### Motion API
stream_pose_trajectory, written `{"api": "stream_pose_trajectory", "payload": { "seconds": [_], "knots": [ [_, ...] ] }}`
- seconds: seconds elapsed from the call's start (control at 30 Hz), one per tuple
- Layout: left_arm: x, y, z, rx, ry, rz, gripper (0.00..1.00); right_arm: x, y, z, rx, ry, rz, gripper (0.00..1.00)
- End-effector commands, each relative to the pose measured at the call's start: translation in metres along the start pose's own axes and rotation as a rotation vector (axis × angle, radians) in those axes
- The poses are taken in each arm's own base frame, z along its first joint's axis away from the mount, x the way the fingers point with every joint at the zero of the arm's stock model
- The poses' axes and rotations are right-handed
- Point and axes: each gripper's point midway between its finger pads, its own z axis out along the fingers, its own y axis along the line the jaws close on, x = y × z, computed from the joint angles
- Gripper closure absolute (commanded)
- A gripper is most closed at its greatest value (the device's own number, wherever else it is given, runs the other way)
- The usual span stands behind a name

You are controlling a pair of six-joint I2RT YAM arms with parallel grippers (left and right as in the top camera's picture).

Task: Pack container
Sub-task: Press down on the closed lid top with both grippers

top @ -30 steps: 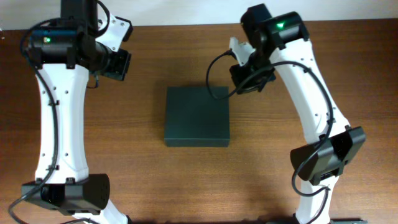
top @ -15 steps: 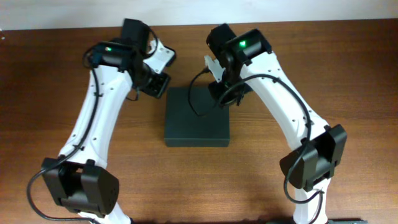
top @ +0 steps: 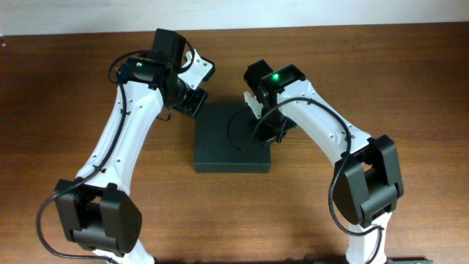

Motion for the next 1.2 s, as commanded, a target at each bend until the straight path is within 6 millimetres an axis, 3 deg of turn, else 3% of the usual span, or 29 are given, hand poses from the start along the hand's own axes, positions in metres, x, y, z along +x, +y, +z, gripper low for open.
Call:
{"api": "stream_pose_trajectory", "payload": {
  "seconds": [0.0,0.33,0.53,0.7,0.83,0.97,1.0,1.03,1.07,1.13,1.17],
  "knots": [
    [0.012,-0.009,0.027,0.057,0.062,0.002,0.98,0.008,0.000,0.019,-0.014,0.041,0.017,0.96],
    [0.033,-0.022,0.082,0.113,0.197,0.010,0.98,0.004,0.000,0.020,-0.013,0.027,0.015,0.96],
    [0.046,-0.024,0.105,0.133,0.263,0.001,0.98,0.005,0.000,0.020,-0.013,0.028,0.015,0.96],
    [0.049,-0.024,0.104,0.133,0.276,-0.001,0.98,0.004,0.000,0.020,-0.012,0.026,0.014,0.96],
    [0.046,-0.015,0.088,0.075,0.278,0.018,0.98,-0.004,-0.002,0.014,-0.005,-0.009,-0.001,0.96],
    [0.028,0.009,0.050,-0.081,0.228,0.043,0.96,-0.032,-0.020,-0.022,0.062,-0.130,0.007,0.96],
    [0.020,0.022,0.031,-0.160,0.198,0.047,0.75,-0.047,-0.035,-0.048,0.100,-0.203,0.029,0.96],
    [0.017,0.029,0.019,-0.203,0.182,0.044,0.30,-0.054,-0.044,-0.065,0.116,-0.246,0.046,0.91],
    [0.016,0.037,0.008,-0.242,0.166,0.038,0.01,-0.060,-0.054,-0.081,0.132,-0.287,0.067,0.79],
    [0.018,0.048,-0.011,-0.282,0.145,0.018,0.01,-0.067,-0.073,-0.108,0.147,-0.349,0.107,0.29],
    [0.021,0.052,-0.019,-0.289,0.138,0.004,0.01,-0.068,-0.083,-0.119,0.152,-0.372,0.128,0.08]
  ]
}}
